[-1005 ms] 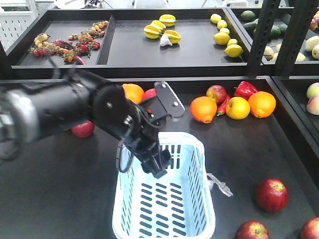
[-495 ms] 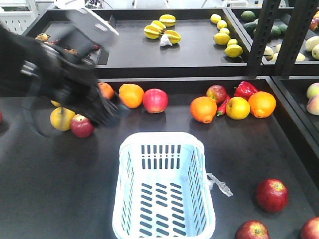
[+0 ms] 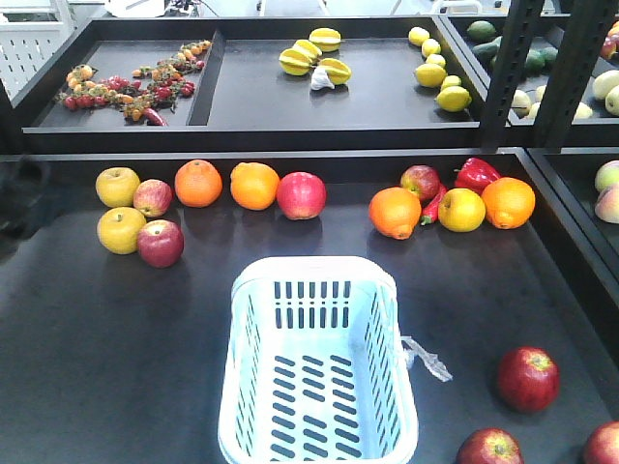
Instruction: Pick three apples into basket with both arms
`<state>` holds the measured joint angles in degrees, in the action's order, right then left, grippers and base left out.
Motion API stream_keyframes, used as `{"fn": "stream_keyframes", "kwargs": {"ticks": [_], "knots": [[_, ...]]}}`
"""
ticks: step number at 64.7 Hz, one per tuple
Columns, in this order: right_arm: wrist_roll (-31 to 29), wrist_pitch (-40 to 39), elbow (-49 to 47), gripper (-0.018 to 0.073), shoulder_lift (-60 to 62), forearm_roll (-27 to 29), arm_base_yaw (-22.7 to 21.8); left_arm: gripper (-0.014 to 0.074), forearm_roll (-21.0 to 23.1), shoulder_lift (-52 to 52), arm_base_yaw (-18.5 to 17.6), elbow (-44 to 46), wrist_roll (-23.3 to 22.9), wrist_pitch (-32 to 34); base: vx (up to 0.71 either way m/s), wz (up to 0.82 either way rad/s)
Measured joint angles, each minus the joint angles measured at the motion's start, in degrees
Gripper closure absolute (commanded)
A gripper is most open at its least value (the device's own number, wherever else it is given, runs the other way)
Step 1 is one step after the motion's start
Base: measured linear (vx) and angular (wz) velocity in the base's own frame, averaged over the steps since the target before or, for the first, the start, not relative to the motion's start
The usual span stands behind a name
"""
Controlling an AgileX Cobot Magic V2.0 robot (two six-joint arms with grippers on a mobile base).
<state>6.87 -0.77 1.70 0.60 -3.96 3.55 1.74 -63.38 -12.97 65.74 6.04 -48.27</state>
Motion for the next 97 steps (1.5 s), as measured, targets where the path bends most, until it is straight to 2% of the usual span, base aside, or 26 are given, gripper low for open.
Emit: {"fn": "stream_keyframes", "kwargs": {"ticks": [10, 17, 27, 37, 70, 78, 86, 97], "knots": [[0.0, 0.0, 0.0, 0.0568, 0.0, 0.0, 0.0, 0.0006, 0.0, 7.14, 3.99, -7.77, -3.54, 2.58, 0.0, 0.0], [0.0, 0.0, 0.0, 0.0568, 0.0, 0.0, 0.0, 0.0006, -0.07, 10.95, 5.37, -11.97, -5.36, 2.53, 0.0, 0.0], [0.0, 0.0, 0.0, 0.0568, 0.0, 0.0, 0.0, 0.0006, -0.07, 16.57, 5.49, -17.17, -7.42, 2.53, 0.0, 0.0], [0.0, 0.0, 0.0, 0.0568, 0.0, 0.0, 0.0, 0.0006, -0.07, 20.66, 5.49, -19.49, -7.64, 2.6, 0.0, 0.0], [0.0, -1.11, 0.0, 0.0568, 0.0, 0.0, 0.0, 0.0006, -0.07, 21.66, 5.49, -19.77, -7.69, 1.98, 0.0, 0.0], [0.25, 3.46, -2.12, 0.0568, -0.27, 2.0, 0.0, 0.0006, -0.07, 21.66, 5.49, -19.77, -7.69, 1.98, 0.0, 0.0], [0.63, 10.42, -8.72, 0.0568, -4.4, 4.67, 0.0, 0.0006, -0.07, 21.66, 5.49, -19.77, -7.69, 1.98, 0.0, 0.0], [0.57, 26.96, -20.5, 0.0568, -14.96, 5.48, 0.0, 0.0006, -0.07, 21.66, 5.49, -19.77, -7.69, 1.98, 0.0, 0.0]]}}
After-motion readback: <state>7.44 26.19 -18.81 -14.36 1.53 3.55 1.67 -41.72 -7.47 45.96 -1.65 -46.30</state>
